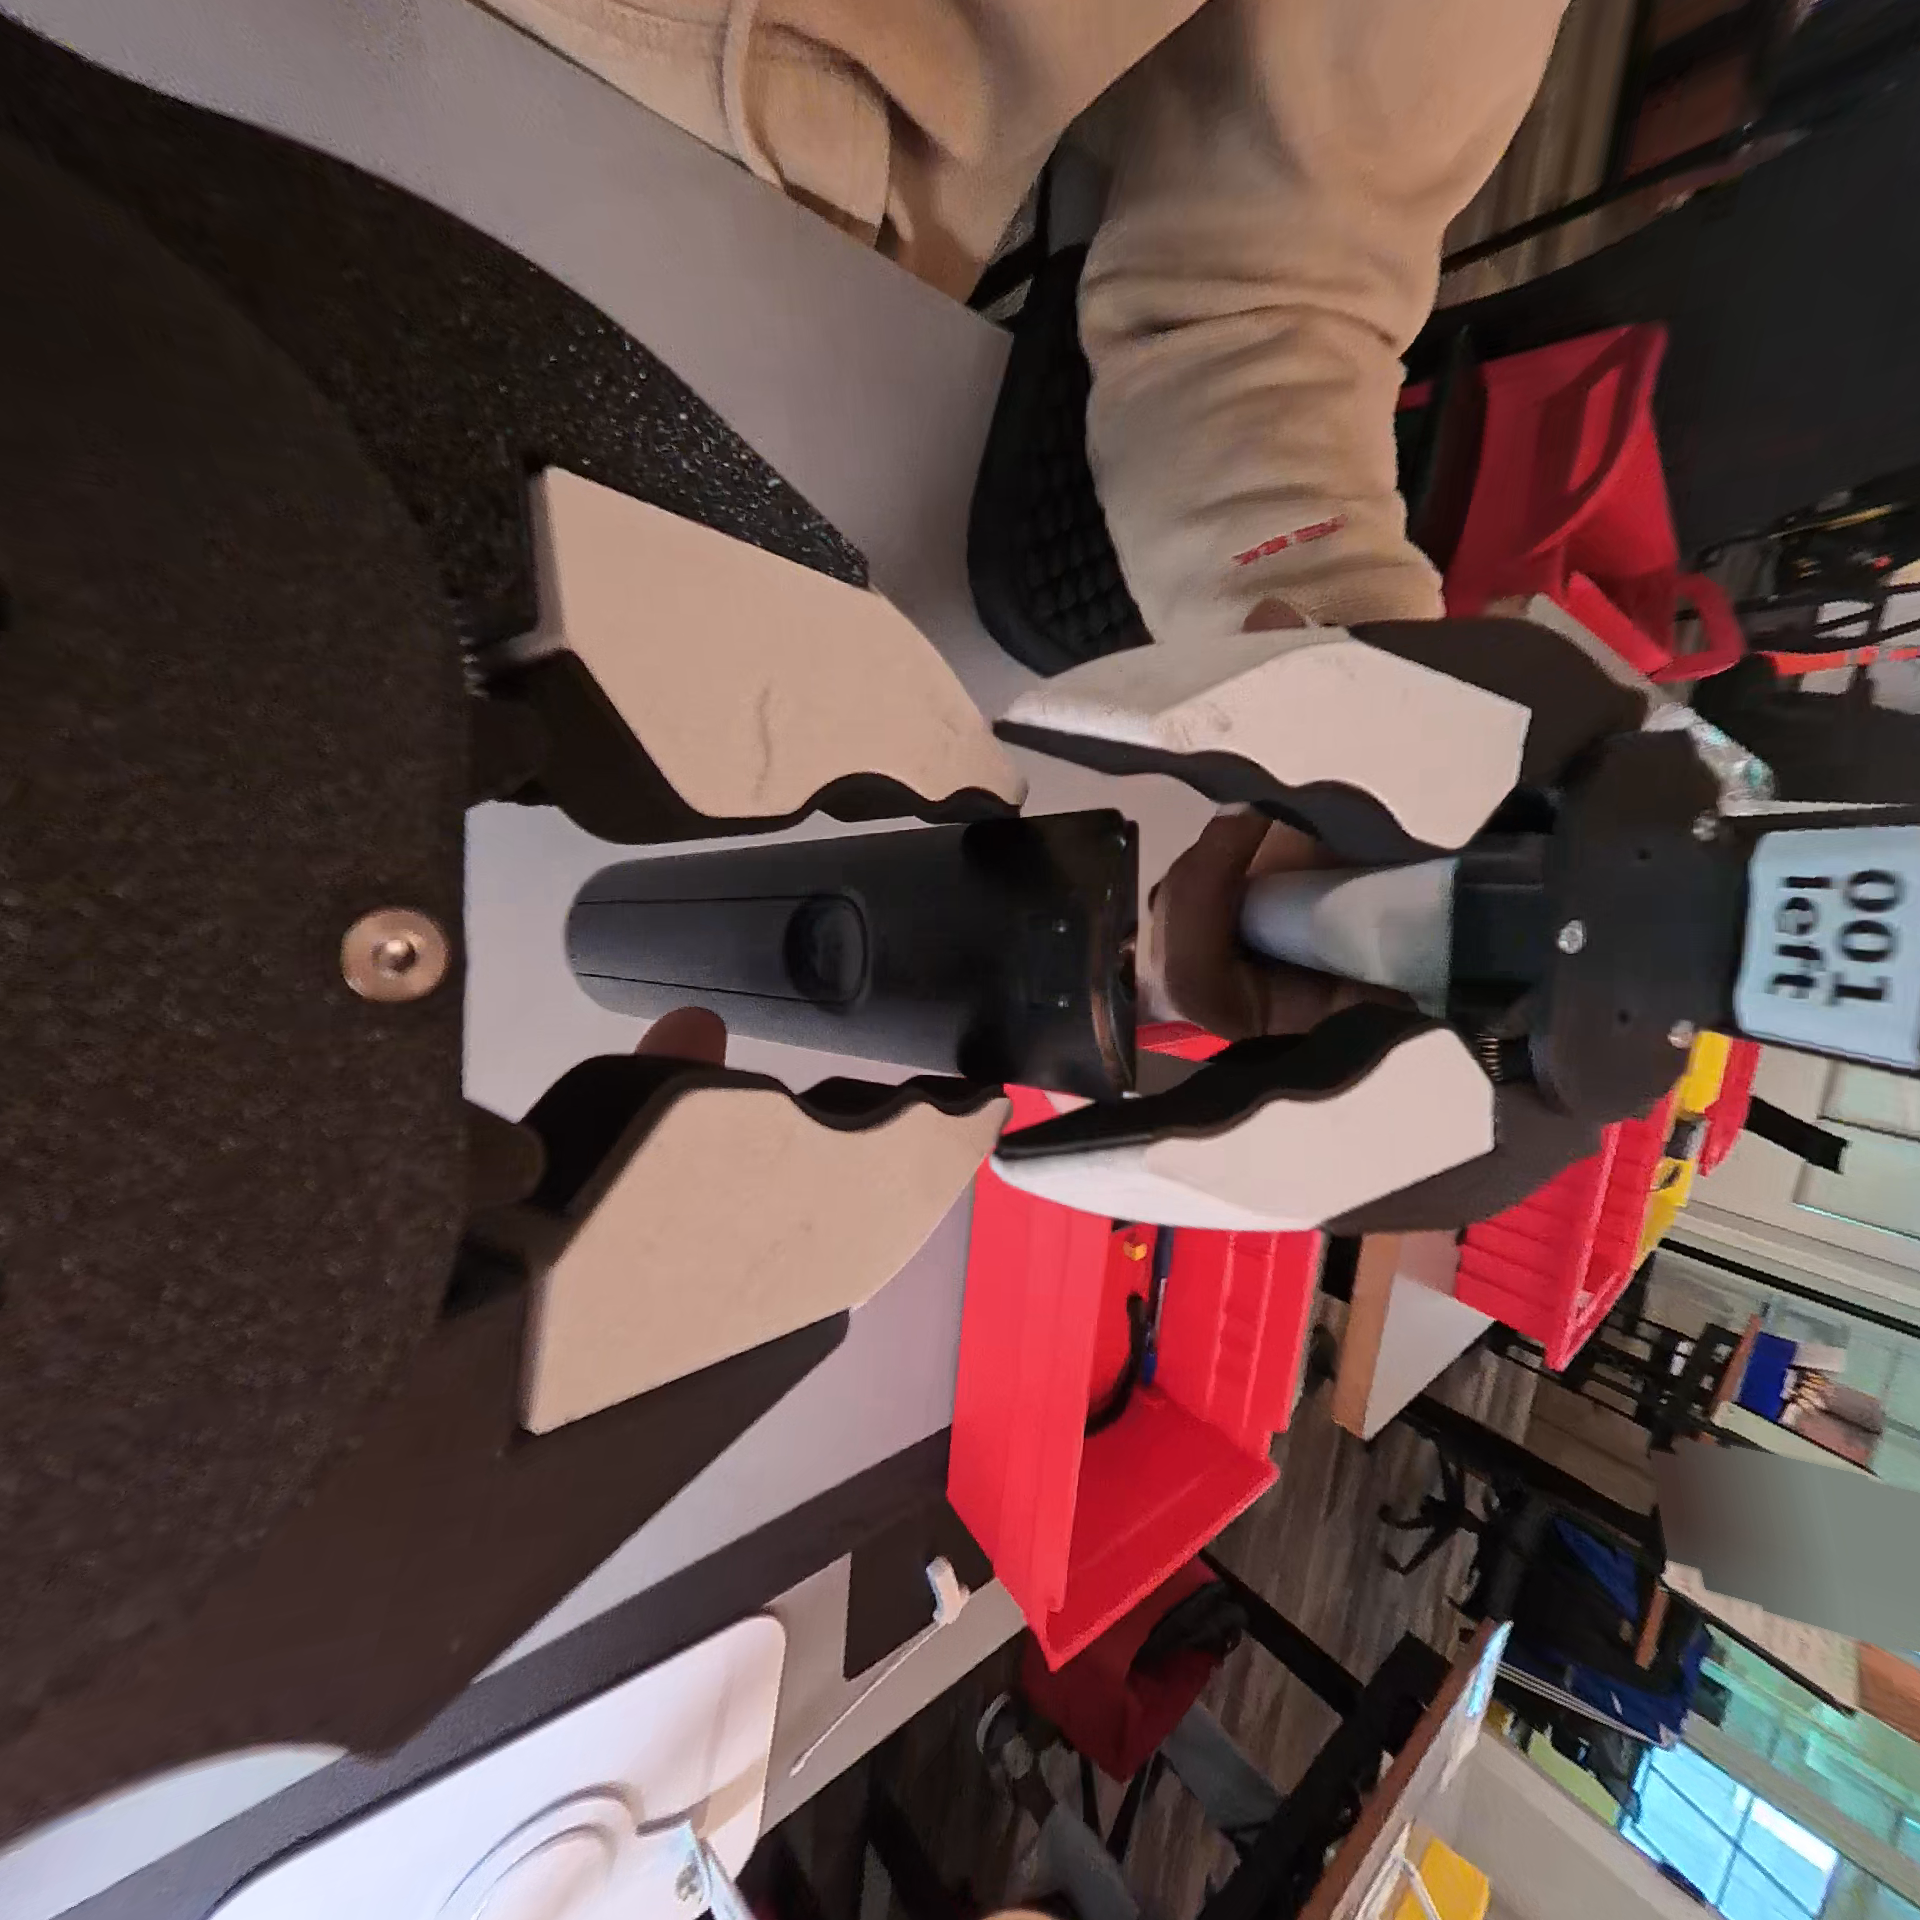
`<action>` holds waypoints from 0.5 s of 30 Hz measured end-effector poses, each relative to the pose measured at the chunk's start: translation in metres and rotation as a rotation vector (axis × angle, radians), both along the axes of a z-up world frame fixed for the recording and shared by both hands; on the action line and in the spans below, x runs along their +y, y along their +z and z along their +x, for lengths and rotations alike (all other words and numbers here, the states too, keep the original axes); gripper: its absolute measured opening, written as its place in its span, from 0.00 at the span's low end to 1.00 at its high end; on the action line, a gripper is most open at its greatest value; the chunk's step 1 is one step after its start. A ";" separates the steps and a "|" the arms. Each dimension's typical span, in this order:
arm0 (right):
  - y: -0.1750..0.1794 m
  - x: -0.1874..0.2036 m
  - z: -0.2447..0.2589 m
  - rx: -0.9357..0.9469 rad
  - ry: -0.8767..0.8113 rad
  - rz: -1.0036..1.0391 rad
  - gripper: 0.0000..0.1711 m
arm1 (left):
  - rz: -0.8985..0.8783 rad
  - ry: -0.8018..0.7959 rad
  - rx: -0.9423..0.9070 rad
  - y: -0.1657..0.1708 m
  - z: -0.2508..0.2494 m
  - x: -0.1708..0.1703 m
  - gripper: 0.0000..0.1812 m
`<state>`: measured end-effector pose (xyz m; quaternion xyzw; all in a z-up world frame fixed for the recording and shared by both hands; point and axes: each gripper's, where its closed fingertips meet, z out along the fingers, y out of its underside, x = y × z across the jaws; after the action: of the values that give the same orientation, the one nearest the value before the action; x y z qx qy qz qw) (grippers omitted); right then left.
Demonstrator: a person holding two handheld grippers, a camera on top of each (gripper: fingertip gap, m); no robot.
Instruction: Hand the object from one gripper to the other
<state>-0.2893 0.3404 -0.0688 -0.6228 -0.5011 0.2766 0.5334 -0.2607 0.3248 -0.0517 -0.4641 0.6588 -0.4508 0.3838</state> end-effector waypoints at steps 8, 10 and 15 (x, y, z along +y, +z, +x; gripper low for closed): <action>-0.002 -0.001 -0.005 0.010 0.013 0.005 0.27 | 0.048 0.002 0.011 0.001 -0.004 0.000 0.28; 0.002 -0.001 -0.005 0.028 0.013 0.015 0.27 | 0.054 0.003 -0.003 0.005 -0.004 0.000 0.28; 0.016 0.005 0.005 0.076 -0.034 0.078 0.31 | 0.038 0.043 -0.073 0.024 -0.014 0.009 0.28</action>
<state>-0.2840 0.3452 -0.0530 -0.5991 -0.4800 0.2714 0.5805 -0.2743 0.3334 -0.0272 -0.4539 0.6426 -0.4468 0.4259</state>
